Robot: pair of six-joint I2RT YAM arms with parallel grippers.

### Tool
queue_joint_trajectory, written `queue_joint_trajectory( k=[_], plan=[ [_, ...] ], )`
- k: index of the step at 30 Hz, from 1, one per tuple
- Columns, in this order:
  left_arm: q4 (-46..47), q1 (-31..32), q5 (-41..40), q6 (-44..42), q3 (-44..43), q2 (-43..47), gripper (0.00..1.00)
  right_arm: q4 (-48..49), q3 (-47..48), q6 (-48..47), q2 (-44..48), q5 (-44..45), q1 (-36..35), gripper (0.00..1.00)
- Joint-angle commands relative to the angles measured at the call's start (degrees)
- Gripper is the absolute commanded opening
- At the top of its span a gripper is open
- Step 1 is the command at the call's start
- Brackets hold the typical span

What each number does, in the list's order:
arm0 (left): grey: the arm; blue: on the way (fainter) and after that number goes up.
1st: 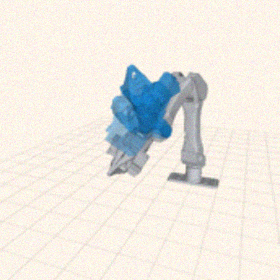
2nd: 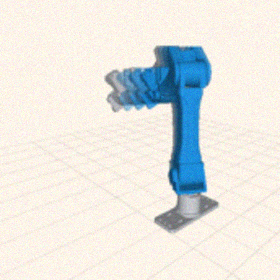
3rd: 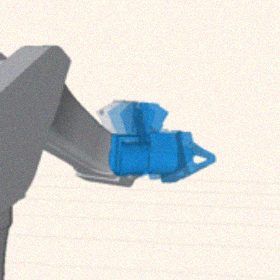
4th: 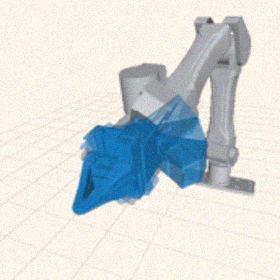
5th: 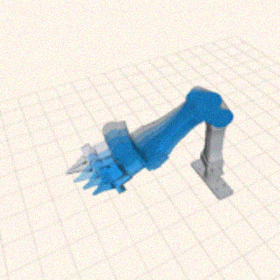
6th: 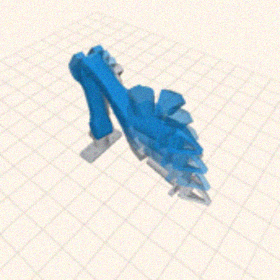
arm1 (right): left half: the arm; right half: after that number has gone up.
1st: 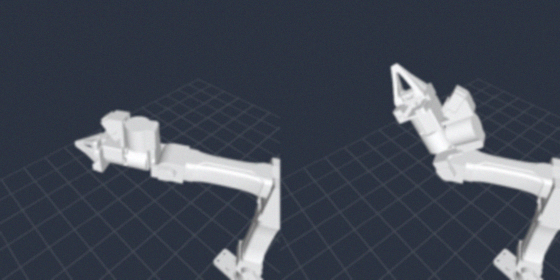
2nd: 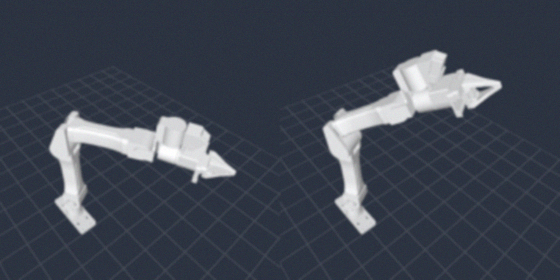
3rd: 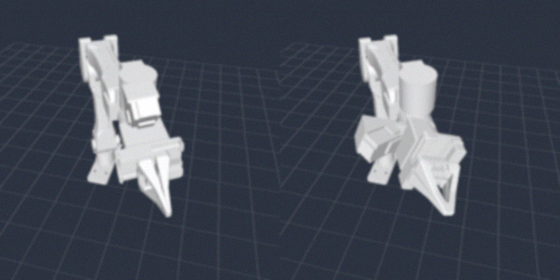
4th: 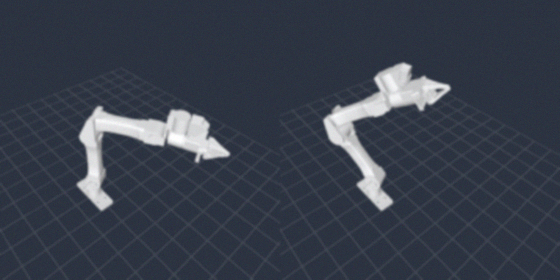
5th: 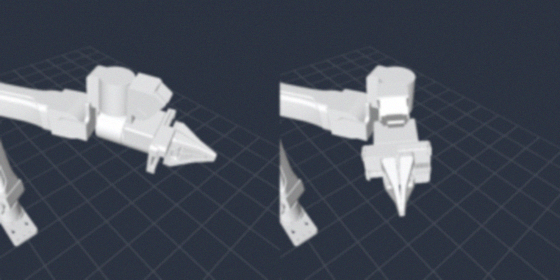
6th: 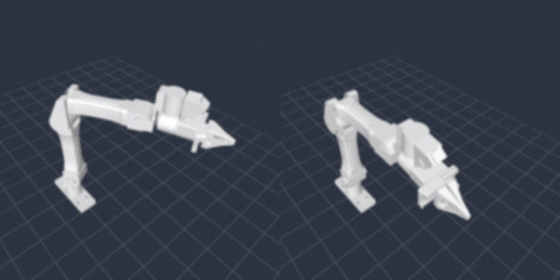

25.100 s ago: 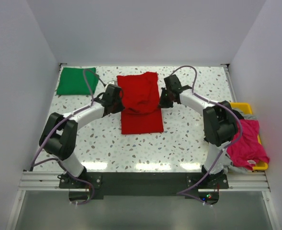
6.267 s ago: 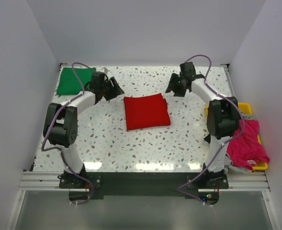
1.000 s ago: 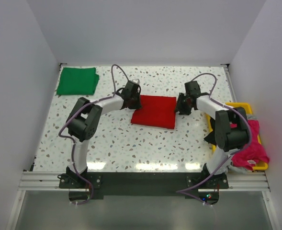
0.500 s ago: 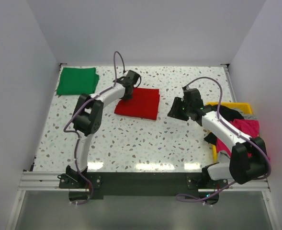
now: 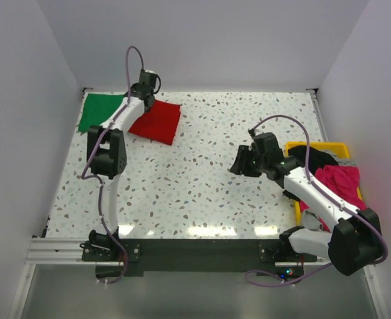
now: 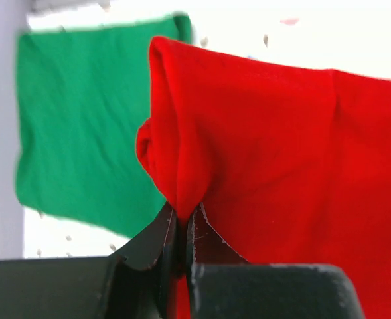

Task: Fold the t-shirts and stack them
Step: Neatly place the folded tshirt to the corner

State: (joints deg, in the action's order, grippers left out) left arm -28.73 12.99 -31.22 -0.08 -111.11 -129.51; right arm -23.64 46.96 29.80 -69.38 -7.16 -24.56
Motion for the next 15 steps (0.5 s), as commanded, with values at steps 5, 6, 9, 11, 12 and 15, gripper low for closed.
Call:
queue_joint_trajectory(
  k=[5,6,9,11,12,15],
  plan=[
    [5.9,-4.0,-0.9,-12.1,-13.2,-4.6,0.00,-1.0,-0.3,-1.7,0.6,-0.5,-0.5,0.47],
    [6.3,-4.6,-0.8,-12.6,-14.0,-4.6,0.00,-0.9,-0.1,-1.7,0.0,-0.7,-0.5,0.47],
    [8.0,-6.5,-0.1,-14.5,-14.1,-3.6,0.00,-0.9,0.5,-1.9,-2.0,-0.5,-0.4,0.47],
    [8.8,-7.7,0.9,-15.5,-14.2,-3.1,0.00,-0.7,0.8,-1.9,-2.8,-0.2,-0.5,0.47],
    [8.9,-8.1,1.1,-15.7,-14.4,-2.8,0.00,-0.5,0.8,-1.9,-3.2,-0.2,-0.4,0.47],
    [7.9,-8.8,1.3,-17.0,-16.3,-2.8,0.00,-0.7,1.1,-1.9,-4.0,0.1,-0.5,0.47]
  ],
)
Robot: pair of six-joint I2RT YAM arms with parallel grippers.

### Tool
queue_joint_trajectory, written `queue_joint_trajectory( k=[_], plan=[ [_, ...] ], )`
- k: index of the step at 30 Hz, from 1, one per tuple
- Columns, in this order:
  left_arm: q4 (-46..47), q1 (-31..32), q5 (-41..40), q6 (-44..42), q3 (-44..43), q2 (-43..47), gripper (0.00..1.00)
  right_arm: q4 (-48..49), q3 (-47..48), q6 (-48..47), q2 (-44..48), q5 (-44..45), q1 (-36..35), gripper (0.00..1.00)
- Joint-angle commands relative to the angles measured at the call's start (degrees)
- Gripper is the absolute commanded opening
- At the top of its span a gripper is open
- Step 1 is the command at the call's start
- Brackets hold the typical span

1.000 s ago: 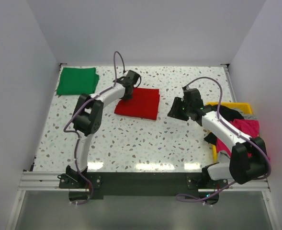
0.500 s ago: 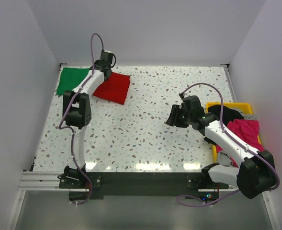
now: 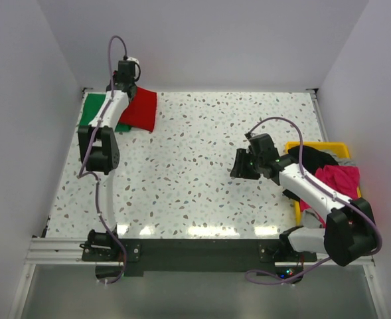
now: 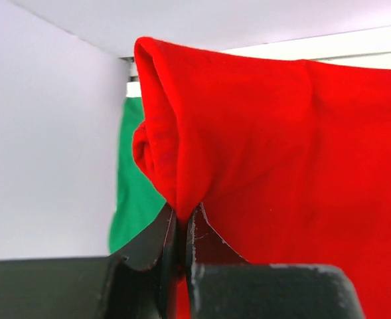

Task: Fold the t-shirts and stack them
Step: Neatly place the folded tshirt to the corner

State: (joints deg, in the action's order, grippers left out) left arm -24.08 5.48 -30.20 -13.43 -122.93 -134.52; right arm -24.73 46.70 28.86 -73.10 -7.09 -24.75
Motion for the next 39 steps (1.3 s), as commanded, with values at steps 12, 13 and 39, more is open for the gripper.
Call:
queue_joint_trajectory(
  k=[12,13,39],
  plan=[
    [-3.5,-1.5,4.0,-3.3,-10.4,3.9,0.00,0.7,2.3,-0.7,-0.1,0.6,-0.2,0.47],
    [-3.5,-1.5,4.5,-3.3,-10.4,4.3,0.00,0.7,2.3,-0.6,-0.1,0.7,-0.3,0.47],
    [-6.8,-0.9,5.8,-2.6,-7.1,11.4,0.00,0.6,2.2,-0.8,2.0,0.8,-0.3,0.47]
  ],
)
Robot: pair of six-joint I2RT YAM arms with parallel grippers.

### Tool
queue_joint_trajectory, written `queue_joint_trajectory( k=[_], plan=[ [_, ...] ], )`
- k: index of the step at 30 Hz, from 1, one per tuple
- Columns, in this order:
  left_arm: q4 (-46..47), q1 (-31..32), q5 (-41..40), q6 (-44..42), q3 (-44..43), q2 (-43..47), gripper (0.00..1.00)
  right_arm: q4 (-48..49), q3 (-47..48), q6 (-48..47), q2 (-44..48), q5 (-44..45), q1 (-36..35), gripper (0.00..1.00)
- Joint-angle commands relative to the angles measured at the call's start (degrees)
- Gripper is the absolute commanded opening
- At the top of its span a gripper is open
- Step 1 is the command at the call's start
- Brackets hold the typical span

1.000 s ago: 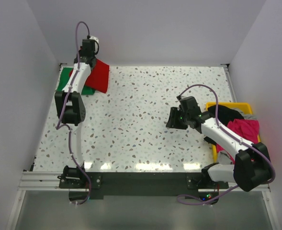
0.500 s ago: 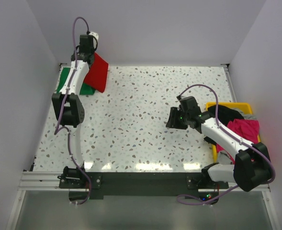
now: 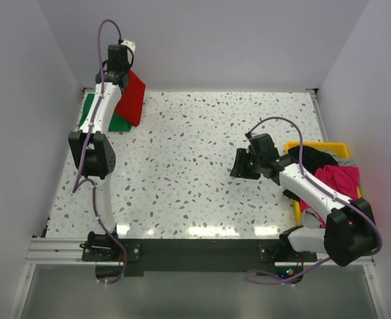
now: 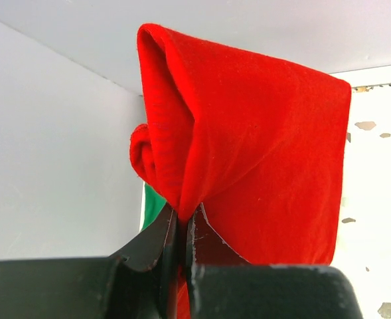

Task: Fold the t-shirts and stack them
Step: Neatly place the folded tshirt to the corner

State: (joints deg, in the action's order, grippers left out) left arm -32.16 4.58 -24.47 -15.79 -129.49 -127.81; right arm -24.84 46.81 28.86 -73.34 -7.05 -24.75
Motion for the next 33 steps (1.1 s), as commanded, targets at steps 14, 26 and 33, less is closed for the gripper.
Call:
queue_joint_trajectory(
  k=[14,26,33],
  plan=[
    [1.5,-0.1,-0.5,-0.6,0.6,6.0,0.00,-0.1,2.3,-0.9,2.5,1.2,-0.2,0.47],
    [3.4,-2.6,-1.6,-1.3,3.5,4.0,0.00,-0.2,2.8,-1.1,0.6,1.2,-0.4,0.47],
    [5.7,-6.9,0.7,-1.7,3.1,-2.4,0.00,-0.9,3.0,-1.4,-2.0,1.1,-0.4,0.46]
  ],
)
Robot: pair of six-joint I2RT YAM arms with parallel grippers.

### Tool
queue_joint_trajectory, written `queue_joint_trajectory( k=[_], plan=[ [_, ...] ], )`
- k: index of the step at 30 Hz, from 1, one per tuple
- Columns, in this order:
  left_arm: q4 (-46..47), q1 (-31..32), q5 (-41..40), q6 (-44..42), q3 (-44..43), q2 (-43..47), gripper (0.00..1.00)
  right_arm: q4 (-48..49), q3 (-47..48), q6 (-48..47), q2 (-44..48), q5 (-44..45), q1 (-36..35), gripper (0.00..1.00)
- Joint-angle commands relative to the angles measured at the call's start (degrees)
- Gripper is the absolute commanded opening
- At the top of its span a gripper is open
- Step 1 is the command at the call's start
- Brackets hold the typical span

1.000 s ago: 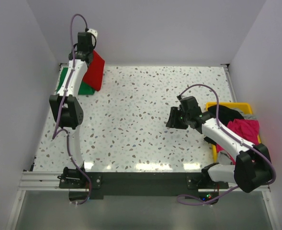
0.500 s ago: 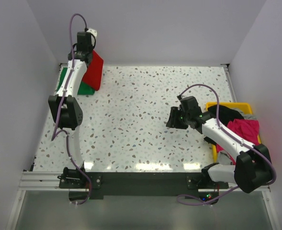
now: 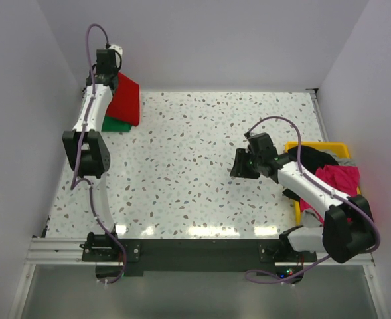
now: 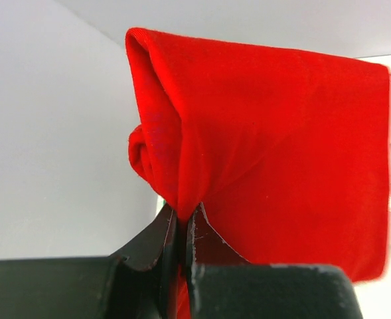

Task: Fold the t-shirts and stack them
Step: Neatly place the folded tshirt to the corner, then reset both grippers

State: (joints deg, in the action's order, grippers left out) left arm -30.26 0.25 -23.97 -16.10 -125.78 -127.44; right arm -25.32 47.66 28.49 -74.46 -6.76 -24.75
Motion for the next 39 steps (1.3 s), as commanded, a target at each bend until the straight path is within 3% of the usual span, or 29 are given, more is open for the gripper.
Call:
queue_joint_trajectory(
  k=[1,3,6,7,9,10,11,12,13,20,26,33,39],
  plan=[
    [4.2,-2.8,-0.4,-1.6,-1.0,-4.7,0.00,-0.3,2.2,-1.0,-1.0,0.7,-0.3,0.47],
    [4.9,-3.7,-1.5,-1.3,-1.3,-6.4,0.01,-0.3,2.3,-1.1,-1.5,0.1,-0.3,0.47],
    [7.9,-4.1,-6.7,0.2,-0.3,-8.5,0.26,-0.3,2.4,-1.2,-1.8,0.1,-0.3,0.47],
    [8.5,-4.2,-10.4,1.6,-0.5,-9.1,0.40,-0.3,2.3,-1.3,-1.7,0.0,-0.4,0.47],
    [7.9,-4.3,-13.5,4.5,-1.4,-9.1,0.48,-0.2,2.3,-1.4,-1.2,0.2,-0.4,0.48],
    [7.2,-4.4,-13.0,7.5,-1.2,-7.8,0.64,-0.2,2.4,-1.5,-0.8,0.2,-0.3,0.48],
    [7.1,-4.4,-11.4,9.0,-0.7,-6.8,0.73,-0.3,2.5,-1.5,-0.5,0.3,-0.4,0.49],
    [7.2,-4.5,-9.5,10.2,1.0,-5.5,0.96,-0.3,2.7,-1.5,-0.4,0.4,-0.4,0.49],
    [7.5,-4.4,-6.7,12.7,2.0,-2.9,1.00,-0.4,2.8,-1.7,-0.2,0.5,-0.5,0.50],
    [10.5,-4.1,5.5,23.6,17.1,11.1,1.00,-1.3,3.6,-2.0,1.8,1.5,-0.4,0.53],
    [17.7,-2.0,13.8,31.8,38.2,25.7,1.00,-2.4,4.4,-2.1,5.1,2.5,-0.3,0.54],
    [22.9,12.8,12.4,36.9,59.6,41.3,1.00,-4.3,4.3,-2.5,9.1,3.2,-0.4,0.54],
    [25.4,27.7,4.5,40.6,72.3,53.7,1.00,-4.6,4.1,-3.3,13.4,3.5,-0.3,0.54]
  ],
)
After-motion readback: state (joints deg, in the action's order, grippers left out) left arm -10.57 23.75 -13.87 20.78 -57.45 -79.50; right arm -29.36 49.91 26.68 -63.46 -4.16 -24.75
